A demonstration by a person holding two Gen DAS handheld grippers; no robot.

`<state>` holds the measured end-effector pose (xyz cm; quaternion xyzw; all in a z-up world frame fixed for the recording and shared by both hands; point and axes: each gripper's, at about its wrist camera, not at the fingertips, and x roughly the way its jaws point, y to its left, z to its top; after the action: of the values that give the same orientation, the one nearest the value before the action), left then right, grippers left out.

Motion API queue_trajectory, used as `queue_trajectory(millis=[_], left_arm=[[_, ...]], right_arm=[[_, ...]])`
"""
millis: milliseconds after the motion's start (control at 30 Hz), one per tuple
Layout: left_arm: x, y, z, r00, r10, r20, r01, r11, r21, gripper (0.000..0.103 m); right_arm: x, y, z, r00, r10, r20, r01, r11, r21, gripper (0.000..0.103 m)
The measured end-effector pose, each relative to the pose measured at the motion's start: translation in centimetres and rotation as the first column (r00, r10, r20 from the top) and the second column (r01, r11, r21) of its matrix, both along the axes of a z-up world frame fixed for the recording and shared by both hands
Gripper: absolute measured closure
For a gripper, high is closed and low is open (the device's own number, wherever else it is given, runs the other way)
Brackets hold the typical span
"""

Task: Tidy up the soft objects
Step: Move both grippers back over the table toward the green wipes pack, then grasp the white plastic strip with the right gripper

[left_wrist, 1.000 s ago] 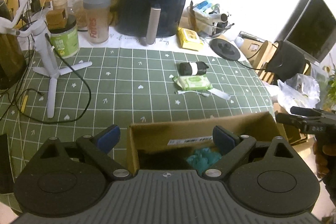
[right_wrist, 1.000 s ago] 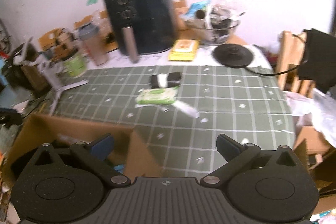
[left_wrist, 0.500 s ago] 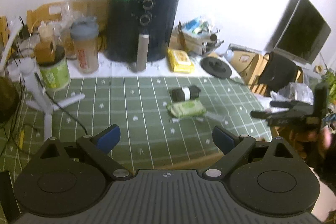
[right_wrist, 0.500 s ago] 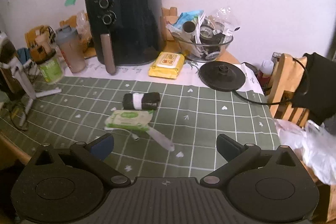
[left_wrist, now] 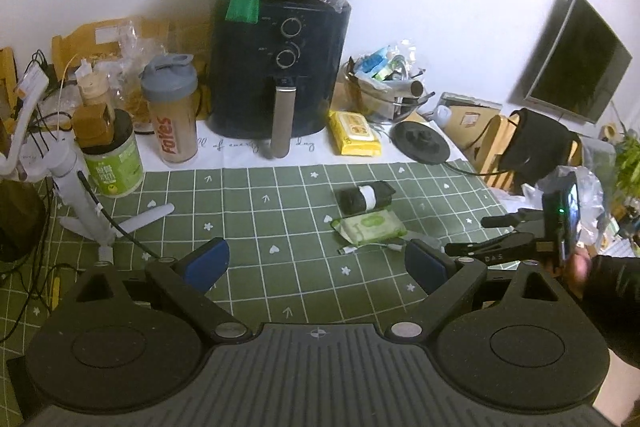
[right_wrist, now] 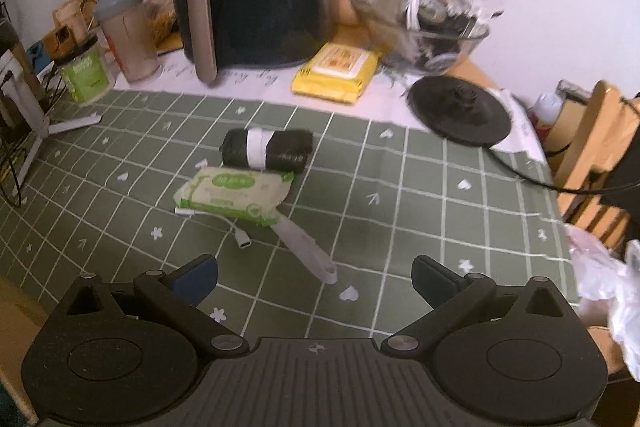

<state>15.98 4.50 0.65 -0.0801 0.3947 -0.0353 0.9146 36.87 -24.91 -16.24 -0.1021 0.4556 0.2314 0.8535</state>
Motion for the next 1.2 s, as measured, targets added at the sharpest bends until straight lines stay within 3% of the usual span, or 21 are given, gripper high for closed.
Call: queue_trajectory(millis=[300,433,600,667,833,900,967,1033,1200], left_arm=[[0.5,0.2,-1.3,0.999,-0.011,-0.032,0.011,1.000,0.004,0.007],[0.7,0.2,-1.5,1.000,-0.017,-0.022,0.017,1.000,0.005,0.007],[1.3,0.1,-1.7,0.999,-0.034,-0.024,0.034,0.999,0.001,0.007],[1.6,0.1,-1.7,0.999,-0.043,-0.024,0.042,0.999,-0.002,0.007],[2.3,0.0,-1.3,0.997,-0.074,-0.009,0.074,0.997,-0.008,0.007],[2.6,-0.1,-1.2,0.996,-0.089,-0.006,0.088,0.996,-0.011,0.007],[3.0,-0.2,-1.3,0.995,-0.099,-0.006,0.099,0.995,-0.014,0.007],[3.5,-0.2,-1.4,0.994,-0.110,-0.011,0.110,0.994,-0.017,0.007],[4.7,-0.6,-1.4,0.986,-0.168,-0.012,0.168,0.986,-0.004,0.007]], right_arm=[[1.8,1.3,-2.9,0.998,0.031,-0.048,-0.034,0.997,-0.063,0.017],[2.6,1.7,-4.0,0.997,0.033,-0.068,-0.037,0.997,-0.064,0.033],[3.5,2.8,-5.2,0.996,0.054,-0.077,-0.060,0.995,-0.078,0.040],[4.0,3.1,-5.8,0.994,0.059,-0.095,-0.066,0.995,-0.075,0.050],[4.5,3.4,-6.4,0.991,0.069,-0.111,-0.077,0.995,-0.068,0.060],[4.4,3.6,-6.4,0.990,0.087,-0.115,-0.096,0.992,-0.077,0.067],[4.4,3.8,-6.3,0.987,0.105,-0.123,-0.117,0.989,-0.092,0.086],[4.3,3.9,-6.3,0.983,0.126,-0.136,-0.140,0.985,-0.101,0.098],[3.3,4.5,-6.1,0.977,0.168,-0.134,-0.188,0.970,-0.154,0.099]])
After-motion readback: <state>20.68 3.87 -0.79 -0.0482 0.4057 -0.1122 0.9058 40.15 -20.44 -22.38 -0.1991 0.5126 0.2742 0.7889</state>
